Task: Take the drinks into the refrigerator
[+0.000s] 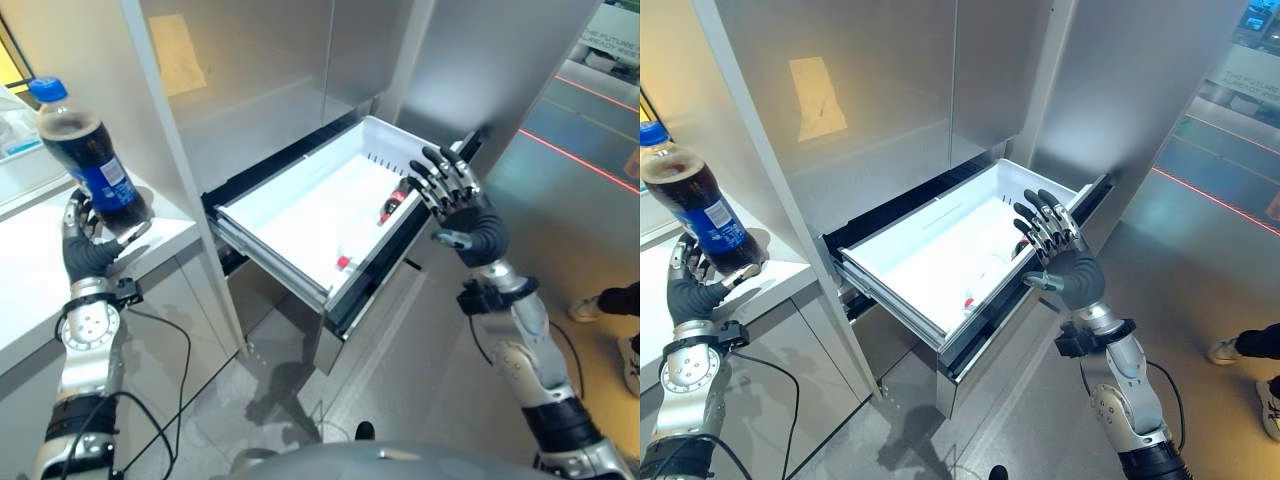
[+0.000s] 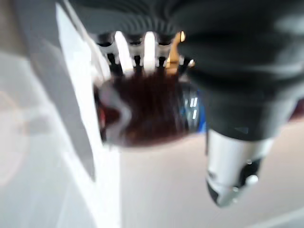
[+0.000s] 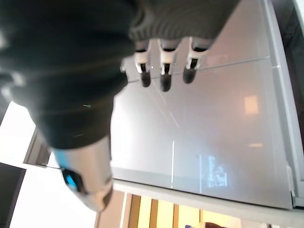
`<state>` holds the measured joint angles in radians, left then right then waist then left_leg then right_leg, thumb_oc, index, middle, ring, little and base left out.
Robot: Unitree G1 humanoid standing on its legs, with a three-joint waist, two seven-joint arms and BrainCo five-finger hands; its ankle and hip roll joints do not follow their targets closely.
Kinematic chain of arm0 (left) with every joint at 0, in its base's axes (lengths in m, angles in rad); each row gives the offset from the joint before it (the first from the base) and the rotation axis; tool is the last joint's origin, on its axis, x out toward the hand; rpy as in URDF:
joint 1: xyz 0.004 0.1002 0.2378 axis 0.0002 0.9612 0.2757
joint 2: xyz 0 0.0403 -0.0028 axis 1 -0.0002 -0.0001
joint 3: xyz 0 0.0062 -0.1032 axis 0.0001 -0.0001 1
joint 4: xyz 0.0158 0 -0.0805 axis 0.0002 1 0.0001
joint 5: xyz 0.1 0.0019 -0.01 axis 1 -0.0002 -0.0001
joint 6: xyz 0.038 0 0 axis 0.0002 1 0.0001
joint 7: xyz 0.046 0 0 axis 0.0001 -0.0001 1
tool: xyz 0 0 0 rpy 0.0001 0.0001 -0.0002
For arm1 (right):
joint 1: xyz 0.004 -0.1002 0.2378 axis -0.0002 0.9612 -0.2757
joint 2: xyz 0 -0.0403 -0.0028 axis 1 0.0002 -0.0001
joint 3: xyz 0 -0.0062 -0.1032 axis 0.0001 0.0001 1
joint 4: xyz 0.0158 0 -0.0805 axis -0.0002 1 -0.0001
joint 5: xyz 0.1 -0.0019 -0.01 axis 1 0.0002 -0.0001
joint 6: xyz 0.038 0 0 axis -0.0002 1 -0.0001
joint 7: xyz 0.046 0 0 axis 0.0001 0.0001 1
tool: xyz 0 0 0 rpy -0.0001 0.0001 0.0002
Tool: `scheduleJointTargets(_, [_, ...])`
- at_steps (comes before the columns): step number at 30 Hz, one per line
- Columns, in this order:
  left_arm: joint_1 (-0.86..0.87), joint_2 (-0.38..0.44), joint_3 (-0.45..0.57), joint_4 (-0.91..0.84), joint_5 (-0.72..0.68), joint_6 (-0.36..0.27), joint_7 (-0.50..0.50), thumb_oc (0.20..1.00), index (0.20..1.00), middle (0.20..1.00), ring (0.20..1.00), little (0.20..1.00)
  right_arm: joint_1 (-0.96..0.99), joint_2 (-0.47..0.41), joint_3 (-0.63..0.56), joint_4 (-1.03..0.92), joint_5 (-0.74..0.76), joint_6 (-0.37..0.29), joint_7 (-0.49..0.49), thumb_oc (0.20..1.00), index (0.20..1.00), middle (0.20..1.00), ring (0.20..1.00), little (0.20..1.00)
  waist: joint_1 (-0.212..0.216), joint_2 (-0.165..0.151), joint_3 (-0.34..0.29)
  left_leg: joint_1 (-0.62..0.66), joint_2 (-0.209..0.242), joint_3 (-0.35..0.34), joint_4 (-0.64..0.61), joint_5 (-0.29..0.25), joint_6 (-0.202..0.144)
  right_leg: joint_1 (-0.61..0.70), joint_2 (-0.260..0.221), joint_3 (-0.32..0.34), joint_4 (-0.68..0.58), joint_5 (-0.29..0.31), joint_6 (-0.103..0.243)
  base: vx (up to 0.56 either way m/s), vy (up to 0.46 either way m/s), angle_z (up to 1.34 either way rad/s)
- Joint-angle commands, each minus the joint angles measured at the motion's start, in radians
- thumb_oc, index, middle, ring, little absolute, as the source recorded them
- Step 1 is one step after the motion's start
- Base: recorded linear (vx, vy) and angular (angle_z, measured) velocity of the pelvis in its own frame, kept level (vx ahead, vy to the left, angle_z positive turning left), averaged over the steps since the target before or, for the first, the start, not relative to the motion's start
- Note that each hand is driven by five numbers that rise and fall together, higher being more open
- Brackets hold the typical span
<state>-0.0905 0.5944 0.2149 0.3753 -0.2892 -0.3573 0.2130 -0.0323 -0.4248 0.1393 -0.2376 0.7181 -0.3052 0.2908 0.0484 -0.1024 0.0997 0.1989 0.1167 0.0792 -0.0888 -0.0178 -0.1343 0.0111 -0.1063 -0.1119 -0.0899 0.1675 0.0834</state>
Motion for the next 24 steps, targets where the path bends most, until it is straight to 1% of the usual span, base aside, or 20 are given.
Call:
scheduleJointTargets(1, [-0.13, 0.057, -0.052, -0.01, 0.027, -0.033, -0.019, 1.0, 1.0, 1.0, 1.0, 1.0, -0.026, -0.042, -0.015, -0.115, 0.028, -0.027, 0.014, 1.0, 1.0, 1.0, 1.0, 1.0, -0.011, 0.036, 0.031, -0.021, -0.063, -0.028, 0.002, -0.045, 0.096, 0.07, 0.029, -0.037, 0.115, -0.154, 0.014, 0.0, 0.0, 0.0])
scheduleJointTargets(2, [-0.131, 0.057, -0.052, -0.01, 0.027, -0.033, -0.019, 1.0, 1.0, 1.0, 1.0, 1.0, -0.025, -0.042, -0.016, -0.115, 0.028, -0.027, 0.014, 1.0, 1.0, 1.0, 1.0, 1.0, -0.01, 0.036, 0.032, -0.02, -0.063, -0.028, 0.002, -0.045, 0.096, 0.071, 0.029, -0.037, 0.115, -0.154, 0.014, 0.02, 0.007, -0.03])
scheduleJointTargets(3, [-0.157, 0.056, -0.068, -0.012, 0.005, -0.034, -0.027, 1.0, 1.0, 1.0, 1.0, 1.0, -0.023, -0.042, -0.013, -0.113, 0.026, -0.024, 0.014, 1.0, 1.0, 1.0, 1.0, 1.0, -0.018, 0.037, 0.028, -0.018, -0.062, -0.025, 0.002, -0.046, 0.096, 0.072, 0.03, -0.033, 0.113, -0.153, 0.014, 0.01, 0.002, -0.03])
scheduleJointTargets(7, [-0.201, 0.066, -0.095, 0.002, 0.02, -0.032, -0.03, 1.0, 1.0, 1.0, 1.0, 1.0, -0.021, -0.043, -0.014, -0.113, 0.029, -0.021, 0.02, 1.0, 1.0, 1.0, 1.0, 1.0, -0.025, 0.041, 0.026, -0.015, -0.062, -0.021, 0.002, -0.047, 0.095, 0.075, 0.031, -0.031, 0.112, -0.154, 0.015, 0.0, 0.002, -0.04])
scheduleJointTargets(12, [-0.289, 0.07, -0.152, 0.093, 0.0, -0.024, -0.035, 1.0, 1.0, 1.0, 1.0, 1.0, -0.02, -0.044, 0.0, -0.114, 0.034, -0.021, 0.027, 1.0, 1.0, 1.0, 1.0, 1.0, -0.044, 0.047, 0.018, -0.011, -0.063, -0.014, 0.002, -0.048, 0.093, 0.076, 0.032, -0.022, 0.111, -0.151, 0.014, 0.0, -0.002, -0.02])
scheduleJointTargets(18, [-0.314, 0.053, -0.178, 0.116, -0.01, -0.017, -0.039, 1.0, 1.0, 1.0, 1.0, 1.0, -0.012, -0.037, 0.001, -0.116, 0.033, -0.025, 0.026, 1.0, 1.0, 1.0, 1.0, 1.0, -0.054, 0.05, 0.015, -0.009, -0.062, -0.007, 0.002, -0.048, 0.092, 0.076, 0.035, -0.013, 0.108, -0.146, 0.015, 0.0, -0.005, -0.02])
scheduleJointTargets(19, [-0.314, 0.053, -0.178, 0.116, -0.01, -0.017, -0.039, 0.818, 0.818, 0.818, 0.818, 0.818, -0.012, -0.037, 0.0, -0.116, 0.033, -0.024, 0.026, 1.0, 1.0, 1.0, 1.0, 1.0, -0.054, 0.05, 0.015, -0.009, -0.062, -0.007, 0.002, -0.048, 0.092, 0.076, 0.035, -0.013, 0.108, -0.146, 0.014, 0.0, 0.0, 0.0])
scheduleJointTargets(20, [-0.315, 0.049, -0.179, 0.122, -0.009, -0.017, -0.038, 0.699, 0.699, 0.699, 0.699, 0.699, -0.011, -0.037, 0.0, -0.118, 0.033, -0.025, 0.027, 1.0, 1.0, 1.0, 1.0, 1.0, -0.055, 0.05, 0.014, -0.008, -0.062, -0.006, 0.002, -0.048, 0.092, 0.076, 0.036, -0.012, 0.108, -0.146, 0.014, 0.0, 0.0, 0.0])
scheduleJointTargets(21, [-0.313, 0.045, -0.18, 0.118, -0.011, -0.018, -0.04, 0.479, 0.479, 0.479, 0.479, 0.479, -0.007, -0.035, -0.003, -0.119, 0.034, -0.026, 0.028, 1.0, 1.0, 1.0, 1.0, 1.0, -0.057, 0.05, 0.013, -0.007, -0.062, -0.006, 0.002, -0.048, 0.092, 0.077, 0.037, -0.01, 0.108, -0.146, 0.014, 0.0, 0.0, 0.0])
scheduleJointTargets(22, [-0.305, 0.037, -0.179, 0.12, -0.013, -0.019, -0.044, 0.2, 0.2, 0.2, 0.2, 0.2, -0.001, -0.031, -0.008, -0.12, 0.033, -0.027, 0.028, 1.0, 1.0, 1.0, 1.0, 1.0, -0.06, 0.051, 0.011, -0.006, -0.061, -0.004, 0.002, -0.048, 0.091, 0.077, 0.039, -0.008, 0.107, -0.145, 0.014, 0.0, 0.0, 0.0])
scheduleJointTargets(24, [-0.303, 0.03, -0.18, 0.133, -0.012, -0.02, -0.044, 0.2, 0.2, 0.2, 0.2, 0.2, 0.0, -0.029, -0.006, -0.119, 0.03, -0.029, 0.029, 1.0, 1.0, 1.0, 1.0, 1.0, -0.061, 0.05, 0.009, -0.004, -0.06, -0.001, 0.002, -0.049, 0.09, 0.078, 0.04, -0.006, 0.106, -0.144, 0.013, 0.0, 0.0, 0.0])
